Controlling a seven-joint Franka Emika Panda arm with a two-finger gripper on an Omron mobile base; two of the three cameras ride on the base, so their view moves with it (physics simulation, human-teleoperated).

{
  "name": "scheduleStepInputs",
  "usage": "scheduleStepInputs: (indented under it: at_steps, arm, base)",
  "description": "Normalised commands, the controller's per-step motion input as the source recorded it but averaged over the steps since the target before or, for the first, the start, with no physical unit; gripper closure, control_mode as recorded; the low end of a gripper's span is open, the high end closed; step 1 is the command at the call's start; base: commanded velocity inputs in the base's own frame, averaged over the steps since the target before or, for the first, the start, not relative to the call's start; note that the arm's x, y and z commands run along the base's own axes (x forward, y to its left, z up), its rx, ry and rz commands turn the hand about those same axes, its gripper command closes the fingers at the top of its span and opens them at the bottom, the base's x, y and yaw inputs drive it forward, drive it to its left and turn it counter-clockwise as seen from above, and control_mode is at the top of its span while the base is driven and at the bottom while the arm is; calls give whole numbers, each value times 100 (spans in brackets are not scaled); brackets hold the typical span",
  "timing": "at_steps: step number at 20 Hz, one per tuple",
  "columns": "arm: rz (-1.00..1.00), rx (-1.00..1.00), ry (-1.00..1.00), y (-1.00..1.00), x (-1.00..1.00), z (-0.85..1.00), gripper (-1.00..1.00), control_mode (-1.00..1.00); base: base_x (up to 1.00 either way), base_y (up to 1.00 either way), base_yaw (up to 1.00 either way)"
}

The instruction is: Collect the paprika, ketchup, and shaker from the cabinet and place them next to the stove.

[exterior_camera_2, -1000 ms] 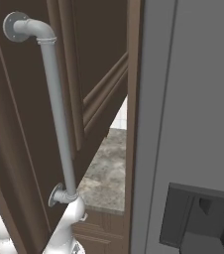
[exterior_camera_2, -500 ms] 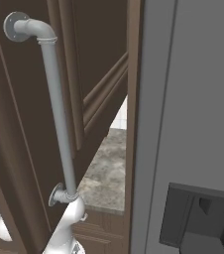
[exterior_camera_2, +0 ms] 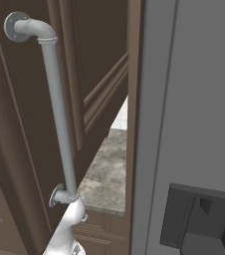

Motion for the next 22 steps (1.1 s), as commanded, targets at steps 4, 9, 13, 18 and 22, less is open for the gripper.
scheduleStepInputs:
  at_steps: [4,9,13,18,22]
  arm:
    - [0,0,0,48,42,0,-100,-100]
    - [0,0,0,19,12,0,-100,-100]
    - [0,0,0,24,28,0,-100,-100]
    - [0,1,0,5,23,0,-100,-100]
    - [0,0,0,12,24,0,-100,-100]
  base:
    - [0,0,0]
    - [0,0,0]
    - [0,0,0]
    - [0,0,0]
    - [0,0,0]
